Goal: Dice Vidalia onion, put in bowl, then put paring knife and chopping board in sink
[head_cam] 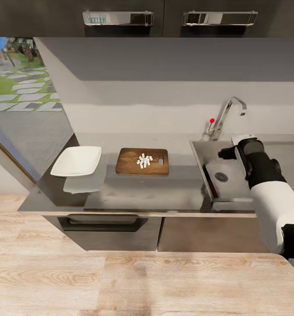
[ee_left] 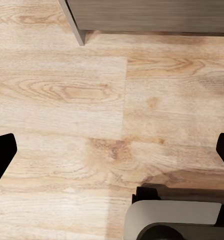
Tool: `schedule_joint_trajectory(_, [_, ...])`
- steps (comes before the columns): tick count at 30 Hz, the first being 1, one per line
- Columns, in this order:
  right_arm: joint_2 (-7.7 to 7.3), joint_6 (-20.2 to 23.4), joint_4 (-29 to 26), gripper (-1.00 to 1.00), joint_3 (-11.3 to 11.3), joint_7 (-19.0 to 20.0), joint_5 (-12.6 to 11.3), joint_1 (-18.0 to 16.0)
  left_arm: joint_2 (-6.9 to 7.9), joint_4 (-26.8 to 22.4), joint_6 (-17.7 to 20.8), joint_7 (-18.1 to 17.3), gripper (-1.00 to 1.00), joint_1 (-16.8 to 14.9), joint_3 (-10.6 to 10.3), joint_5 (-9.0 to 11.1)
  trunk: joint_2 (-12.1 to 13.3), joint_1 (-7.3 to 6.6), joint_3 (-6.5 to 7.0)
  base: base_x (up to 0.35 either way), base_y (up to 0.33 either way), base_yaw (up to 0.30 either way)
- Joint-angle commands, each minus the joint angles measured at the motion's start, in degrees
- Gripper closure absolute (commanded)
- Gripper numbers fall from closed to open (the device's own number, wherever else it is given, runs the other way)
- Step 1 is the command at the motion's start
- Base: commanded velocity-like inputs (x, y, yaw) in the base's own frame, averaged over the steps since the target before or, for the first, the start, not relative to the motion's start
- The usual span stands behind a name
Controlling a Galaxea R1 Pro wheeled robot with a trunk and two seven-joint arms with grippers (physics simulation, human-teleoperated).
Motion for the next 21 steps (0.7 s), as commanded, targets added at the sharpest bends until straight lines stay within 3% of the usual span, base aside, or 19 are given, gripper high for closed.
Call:
schedule_joint_trajectory(1, [-0.01, 1.47, -1.96, -1.00, -0.06, 0.34, 0.33, -0.02, -0.01, 0.22, -0.32, -0.14, -1.00, -0.10, -0.09, 0.32, -0.04, 0.02, -0.06, 0.000, 0.000, 0.000])
schedule_joint_trajectory(3, [-0.02, 4.15, -7.07, -1.00, -0.04, 0.43, 0.28, -0.02, -0.01, 0.20, -0.32, -0.14, -1.00, -0.10, -0.09, 0.32, -0.04, 0.02, -0.06, 0.000, 0.000, 0.000])
schedule_joint_trajectory(6, [0.02, 5.41, -9.77, -1.00, 0.03, 0.60, 0.21, -0.01, -0.01, 0.20, -0.32, -0.14, -1.00, -0.10, -0.09, 0.32, -0.04, 0.02, -0.06, 0.000, 0.000, 0.000])
schedule_joint_trajectory(12, [0.48, 5.79, -9.66, -1.00, 0.11, 1.08, 0.08, -0.02, 0.06, 0.22, -0.32, -0.14, -1.00, -0.10, -0.08, 0.32, -0.04, 0.02, -0.06, 0.000, 0.000, 0.000])
schedule_joint_trajectory(18, [2.31, 5.86, -8.91, -1.00, 0.02, 6.02, -0.43, -0.02, 0.20, 0.20, -0.32, -0.14, -1.00, -0.10, -0.02, 0.32, -0.04, 0.02, -0.06, 0.000, 0.000, 0.000])
schedule_joint_trajectory(21, [2.97, 5.93, -9.00, -1.00, 0.11, 6.69, -0.30, -0.02, 0.27, 0.20, -0.32, -0.14, -1.00, -0.10, -0.01, 0.32, -0.04, 0.02, -0.06, 0.000, 0.000, 0.000])
